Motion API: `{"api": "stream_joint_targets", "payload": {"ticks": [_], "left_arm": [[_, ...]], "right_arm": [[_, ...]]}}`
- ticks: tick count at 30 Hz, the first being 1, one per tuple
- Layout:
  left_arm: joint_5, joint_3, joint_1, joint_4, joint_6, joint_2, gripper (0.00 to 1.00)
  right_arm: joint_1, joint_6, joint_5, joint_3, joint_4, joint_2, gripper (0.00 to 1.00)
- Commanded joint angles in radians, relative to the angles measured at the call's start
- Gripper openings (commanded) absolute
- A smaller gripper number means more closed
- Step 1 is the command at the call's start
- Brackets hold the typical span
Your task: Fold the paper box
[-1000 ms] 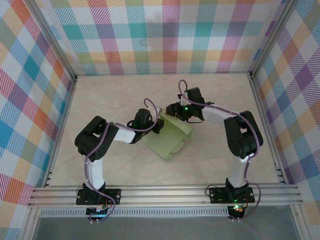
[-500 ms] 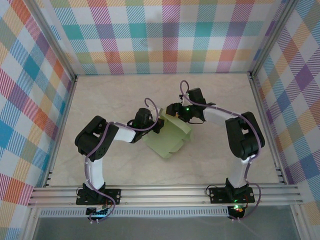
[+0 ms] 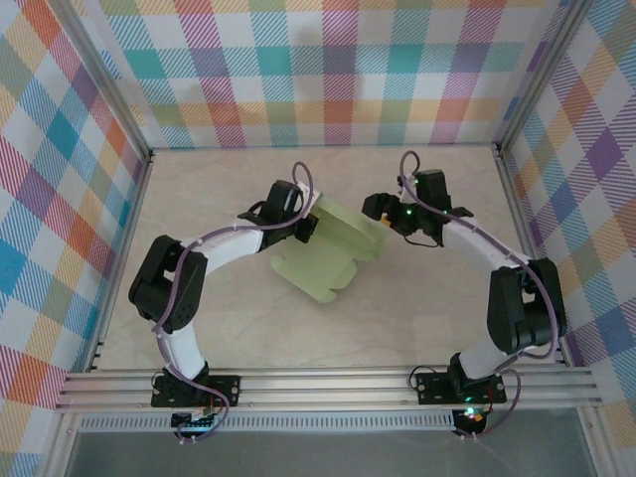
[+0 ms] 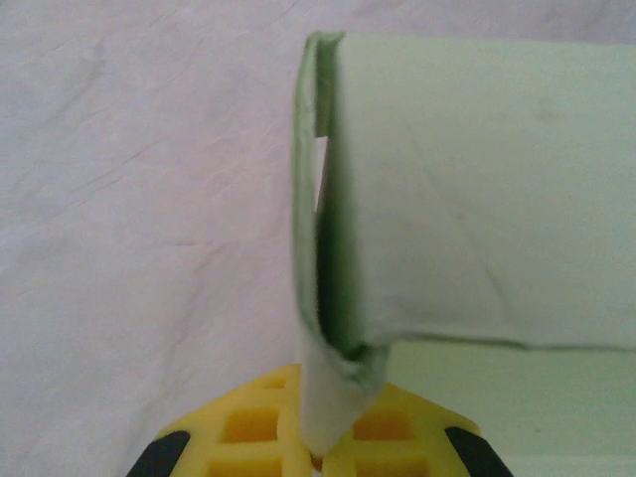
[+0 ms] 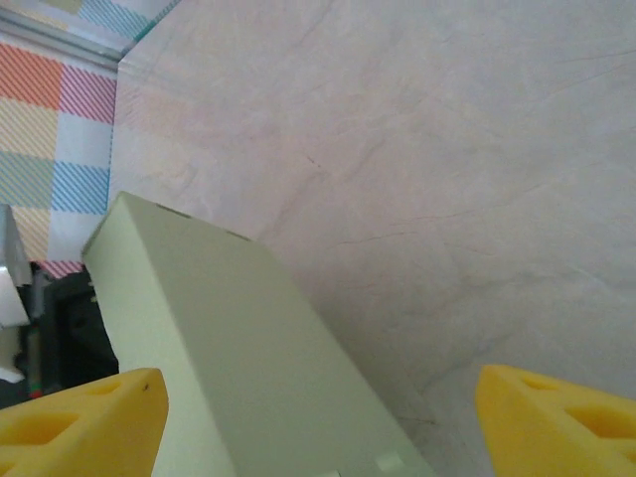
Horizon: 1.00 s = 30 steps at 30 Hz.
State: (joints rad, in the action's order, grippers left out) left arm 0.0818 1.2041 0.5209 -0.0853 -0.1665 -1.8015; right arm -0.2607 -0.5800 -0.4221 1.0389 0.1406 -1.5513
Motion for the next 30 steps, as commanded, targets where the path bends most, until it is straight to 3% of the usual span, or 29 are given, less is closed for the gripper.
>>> {"api": "stream_joint_targets", "payload": {"ticks": [1,4,11,17,22,30], "left_arm": [[-0.124,0.115,-0.004,-0.365,-0.105,0.008,0.00],[-0.206,0.203,-0.004,-0.512,-0.142,-0.017,0.00],[-0.251,0.384,-0.004,-0.836,-0.279,-0.096,0.00],[-0.305,0.591,-0.005,-1.123,-0.342,-0.257,0.00],[-0.281,0.792,-0.009,-1.330,-0.347,-0.422,0.00],[-0.249,0.942,-0.011,-1.412,-0.389,-0.574,0.00]], "right_arm": [[0.004,0.056,0.043,-0.043,0.033,0.052,0.81],[0.006,0.074,0.072,-0.079,0.038,0.086,0.81],[0.011,0.085,0.085,-0.141,0.037,0.120,0.81],[0.012,0.084,0.060,-0.141,0.041,0.109,0.81],[0.014,0.094,0.050,-0.137,0.045,0.085,0.81],[0.016,0.076,0.021,-0.149,-0.007,0.022,0.81]]}}
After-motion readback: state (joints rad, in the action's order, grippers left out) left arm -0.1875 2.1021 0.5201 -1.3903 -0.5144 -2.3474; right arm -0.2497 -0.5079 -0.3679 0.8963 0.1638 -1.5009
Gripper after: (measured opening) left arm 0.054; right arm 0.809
